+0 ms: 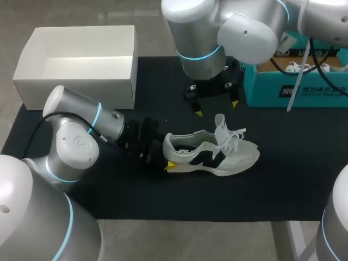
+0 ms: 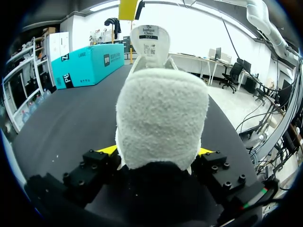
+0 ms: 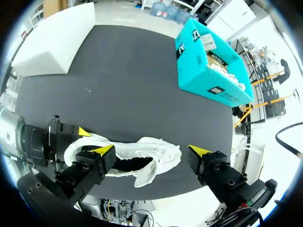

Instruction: Take the shoe out of the shoebox, open the shoe tongue, remove and reinsert the insole, then place the shoe into the shoebox

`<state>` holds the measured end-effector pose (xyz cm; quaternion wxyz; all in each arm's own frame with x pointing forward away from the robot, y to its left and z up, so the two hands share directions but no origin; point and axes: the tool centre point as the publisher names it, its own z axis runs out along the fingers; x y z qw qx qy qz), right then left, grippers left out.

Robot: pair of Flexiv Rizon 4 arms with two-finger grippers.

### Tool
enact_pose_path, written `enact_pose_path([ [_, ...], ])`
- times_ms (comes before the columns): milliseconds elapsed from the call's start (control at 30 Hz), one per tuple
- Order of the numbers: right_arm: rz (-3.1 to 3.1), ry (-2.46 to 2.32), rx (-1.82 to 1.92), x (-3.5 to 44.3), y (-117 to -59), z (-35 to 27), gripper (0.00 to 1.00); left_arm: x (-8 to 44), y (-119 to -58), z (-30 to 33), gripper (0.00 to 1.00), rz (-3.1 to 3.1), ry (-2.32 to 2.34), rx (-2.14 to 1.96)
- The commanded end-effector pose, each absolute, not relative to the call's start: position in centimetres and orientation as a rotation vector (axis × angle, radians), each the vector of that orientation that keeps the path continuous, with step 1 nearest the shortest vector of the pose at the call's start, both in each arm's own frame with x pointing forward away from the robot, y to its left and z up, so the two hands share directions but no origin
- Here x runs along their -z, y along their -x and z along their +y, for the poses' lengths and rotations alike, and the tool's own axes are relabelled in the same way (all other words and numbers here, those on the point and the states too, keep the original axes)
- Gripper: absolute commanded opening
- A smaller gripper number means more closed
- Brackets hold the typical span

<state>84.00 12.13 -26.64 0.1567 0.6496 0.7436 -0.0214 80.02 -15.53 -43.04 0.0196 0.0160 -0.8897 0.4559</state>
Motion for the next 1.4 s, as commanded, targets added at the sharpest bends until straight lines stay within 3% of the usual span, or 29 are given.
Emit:
enact_pose_path([
  [33,2.848,-0.947,-0.415,27.4,-83.7,12.8,1.00,43.2,-80.1,-15.5,0.00,-2.760,-0.049,-1.416],
  [800,2.973,-0.776,-0.412,28.4,-83.3,13.8,1.00,43.2,-80.1,-15.5,0.00,-2.760,-0.049,-1.416],
  [1000,3.098,-0.574,-0.075,29.1,-83.5,14.8,1.00,43.2,-80.1,-15.5,0.00,-2.760,-0.049,-1.416],
  [1033,3.105,-0.553,-0.051,29.1,-83.4,14.8,0.41,43.2,-80.1,-15.5,0.00,-2.760,-0.049,-1.416],
  [1067,3.115,-0.535,-0.022,29.0,-83.3,14.8,0.00,43.2,-80.1,-15.5,0.00,-2.760,-0.049,-1.416],
  [1400,3.109,-0.566,0.086,29.4,-83.2,14.6,0.00,43.2,-80.1,-15.5,0.00,-2.760,-0.049,-1.416],
])
